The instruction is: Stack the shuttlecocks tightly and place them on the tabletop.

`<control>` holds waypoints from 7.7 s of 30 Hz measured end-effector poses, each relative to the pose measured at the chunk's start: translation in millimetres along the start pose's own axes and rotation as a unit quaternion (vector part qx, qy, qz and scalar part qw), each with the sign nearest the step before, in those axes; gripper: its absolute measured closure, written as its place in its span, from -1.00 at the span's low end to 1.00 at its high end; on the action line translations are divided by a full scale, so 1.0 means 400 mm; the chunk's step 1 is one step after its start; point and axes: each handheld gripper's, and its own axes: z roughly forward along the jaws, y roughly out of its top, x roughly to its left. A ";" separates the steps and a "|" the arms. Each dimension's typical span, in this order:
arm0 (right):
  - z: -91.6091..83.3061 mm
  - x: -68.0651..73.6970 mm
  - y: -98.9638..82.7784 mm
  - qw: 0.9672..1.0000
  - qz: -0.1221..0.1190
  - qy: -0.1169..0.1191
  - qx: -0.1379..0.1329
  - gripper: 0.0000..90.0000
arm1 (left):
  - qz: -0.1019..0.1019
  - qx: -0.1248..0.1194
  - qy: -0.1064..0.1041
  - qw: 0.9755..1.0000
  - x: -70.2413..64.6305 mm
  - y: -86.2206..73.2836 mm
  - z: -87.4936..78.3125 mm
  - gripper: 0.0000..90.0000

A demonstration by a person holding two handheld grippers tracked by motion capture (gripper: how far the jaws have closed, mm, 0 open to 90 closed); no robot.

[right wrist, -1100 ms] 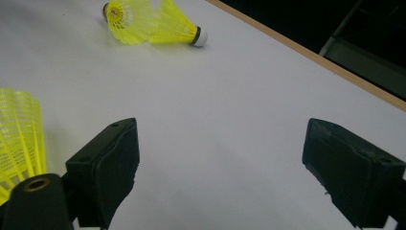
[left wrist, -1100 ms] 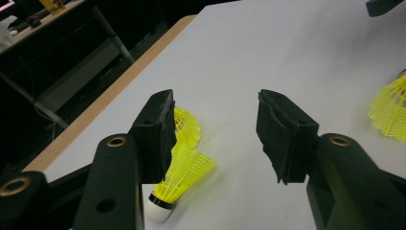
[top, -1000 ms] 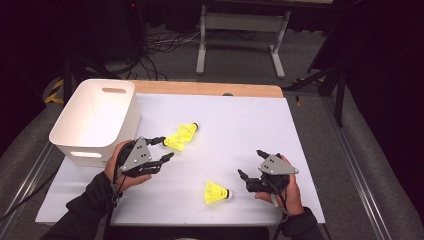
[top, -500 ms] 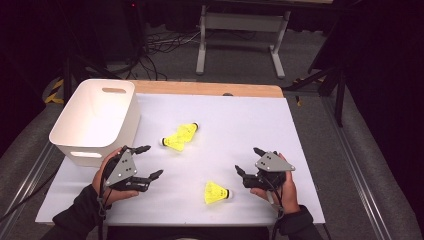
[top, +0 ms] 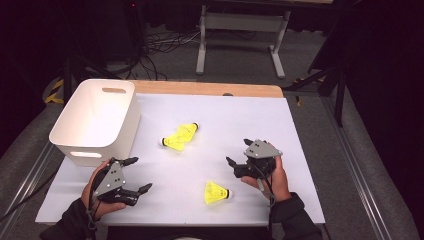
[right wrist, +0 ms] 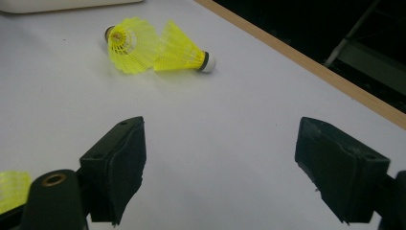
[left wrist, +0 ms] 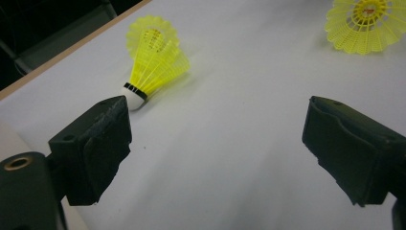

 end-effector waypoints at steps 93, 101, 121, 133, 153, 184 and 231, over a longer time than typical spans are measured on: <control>0.217 -0.002 0.110 0.988 -0.001 0.155 0.015 1.00 | -0.021 0.001 -0.012 1.000 0.027 -0.048 -0.058 -0.77; 0.199 0.011 0.075 0.984 0.005 0.179 0.012 0.99 | -0.018 0.005 -0.012 1.000 0.027 -0.049 -0.057 -0.78; 0.185 -0.013 -0.005 0.986 -0.012 0.146 0.082 0.53 | -0.010 0.018 -0.020 1.000 0.022 -0.051 -0.047 -0.78; 0.094 -0.004 -0.005 0.989 -0.007 0.131 0.070 0.38 | -0.002 0.017 -0.018 1.000 0.021 -0.048 -0.049 -0.78; 0.127 0.079 0.004 0.981 0.023 0.176 0.084 -0.06 | 0.003 0.021 -0.014 1.000 0.019 -0.046 -0.046 -0.79; 0.149 0.073 0.015 0.985 0.033 0.155 0.068 1.00 | 0.007 0.027 -0.016 0.999 0.017 -0.046 -0.039 -0.80; 0.334 0.088 0.107 0.986 -0.007 0.156 0.058 1.00 | 0.008 0.022 -0.026 0.999 0.015 -0.046 -0.038 -0.77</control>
